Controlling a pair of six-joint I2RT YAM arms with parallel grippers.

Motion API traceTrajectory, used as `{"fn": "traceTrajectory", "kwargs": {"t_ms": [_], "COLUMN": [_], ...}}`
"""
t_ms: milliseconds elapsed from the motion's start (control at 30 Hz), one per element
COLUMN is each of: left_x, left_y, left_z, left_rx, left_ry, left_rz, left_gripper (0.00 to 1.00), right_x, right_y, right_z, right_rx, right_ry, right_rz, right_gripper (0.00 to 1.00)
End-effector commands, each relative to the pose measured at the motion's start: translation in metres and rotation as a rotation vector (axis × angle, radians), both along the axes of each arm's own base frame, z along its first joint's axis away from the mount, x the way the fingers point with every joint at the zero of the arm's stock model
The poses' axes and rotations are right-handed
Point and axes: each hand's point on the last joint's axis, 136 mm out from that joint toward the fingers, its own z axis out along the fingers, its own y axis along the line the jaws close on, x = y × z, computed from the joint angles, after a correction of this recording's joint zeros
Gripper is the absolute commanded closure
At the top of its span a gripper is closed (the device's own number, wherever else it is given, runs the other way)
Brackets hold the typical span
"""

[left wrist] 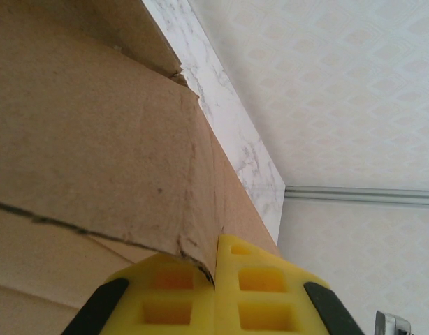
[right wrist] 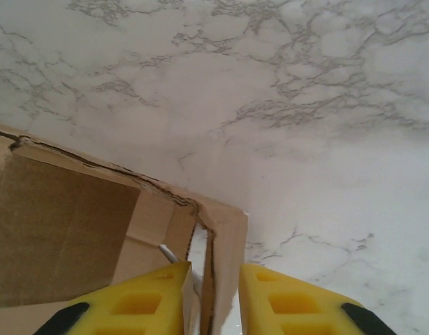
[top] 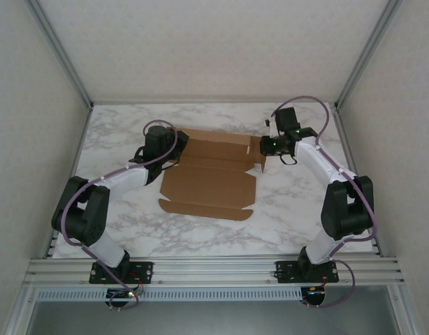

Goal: Fold the paper box

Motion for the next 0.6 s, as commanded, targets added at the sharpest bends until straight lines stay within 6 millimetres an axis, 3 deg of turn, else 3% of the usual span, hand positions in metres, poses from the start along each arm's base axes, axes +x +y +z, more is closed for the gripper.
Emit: {"fn": "traceTrajectory", "kwargs": {"t_ms": [0,133,333,433,567], "left_x": [-0.005,-0.006,-0.007,-0.007,-0.007], "left_y": [0.005,0.005,0.005,0.005,0.006], "left_z": [-0.014,-0.015,-0.015,-0.014,-0.011], "left_rx": [0.022,0.021,0.022,0.023,0.033], "left_ry": [0.052,0.056,0.055,0.051,0.046], "left_rz": [-0.001,0.0,0.0,0.0,-0.004], "left_gripper": [1.0,1.0,1.0,1.0,1.0], "right_x": [0.002,0.007,0.016,0.012,0.001], "right_y": [0.005,0.023,0.049,0.041,0.018], "right_z": [0.003,0.015,0.02,0.02,0.04], "right_rx": [0.148,0.397,0.584,0.539,0.455], "right_ry": [0.044,0.038,0.106,0.096,0.023], "right_rz": [-0.197,-0.326,-0.345,-0.344,-0.278], "right_gripper": [0.72,0.65,0.61,0.58,0.54]}}
